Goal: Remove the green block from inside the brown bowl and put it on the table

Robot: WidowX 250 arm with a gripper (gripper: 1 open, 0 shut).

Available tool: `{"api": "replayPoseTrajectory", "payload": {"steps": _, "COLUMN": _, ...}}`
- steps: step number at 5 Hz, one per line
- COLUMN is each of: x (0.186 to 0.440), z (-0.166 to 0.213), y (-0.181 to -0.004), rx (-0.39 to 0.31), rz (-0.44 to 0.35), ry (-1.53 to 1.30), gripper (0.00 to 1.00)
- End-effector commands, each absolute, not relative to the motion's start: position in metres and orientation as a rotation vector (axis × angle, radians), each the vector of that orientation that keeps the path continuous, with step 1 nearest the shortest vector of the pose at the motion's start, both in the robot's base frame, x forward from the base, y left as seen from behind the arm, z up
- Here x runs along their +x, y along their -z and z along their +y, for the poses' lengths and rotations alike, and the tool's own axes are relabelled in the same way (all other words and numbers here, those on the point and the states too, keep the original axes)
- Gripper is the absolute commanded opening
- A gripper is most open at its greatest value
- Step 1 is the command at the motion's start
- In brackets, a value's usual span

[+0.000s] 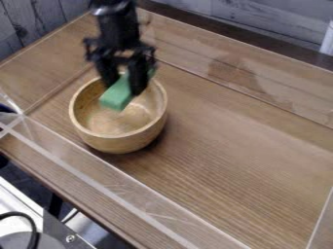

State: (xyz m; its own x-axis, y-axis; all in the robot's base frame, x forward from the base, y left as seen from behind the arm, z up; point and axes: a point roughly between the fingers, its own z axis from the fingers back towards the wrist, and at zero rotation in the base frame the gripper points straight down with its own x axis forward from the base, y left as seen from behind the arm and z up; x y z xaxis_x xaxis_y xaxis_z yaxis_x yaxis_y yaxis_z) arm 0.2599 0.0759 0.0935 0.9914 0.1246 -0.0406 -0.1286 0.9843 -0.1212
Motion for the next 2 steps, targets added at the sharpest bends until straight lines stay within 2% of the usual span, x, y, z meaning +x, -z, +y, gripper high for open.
{"api": "replayPoseTrajectory", "payload": {"steps": 1, "x": 0.270, "z": 0.062, "y": -0.128, "rx": -0.149, "rz": -0.043, "ry": -0.084, "gripper": 0.00}}
{"api": "replayPoseTrajectory", "payload": {"steps": 2, "x": 0.275, "z": 0.041, "y": -0.124, "rx": -0.166, "rz": -0.047, "ry": -0.125, "gripper": 0.00}}
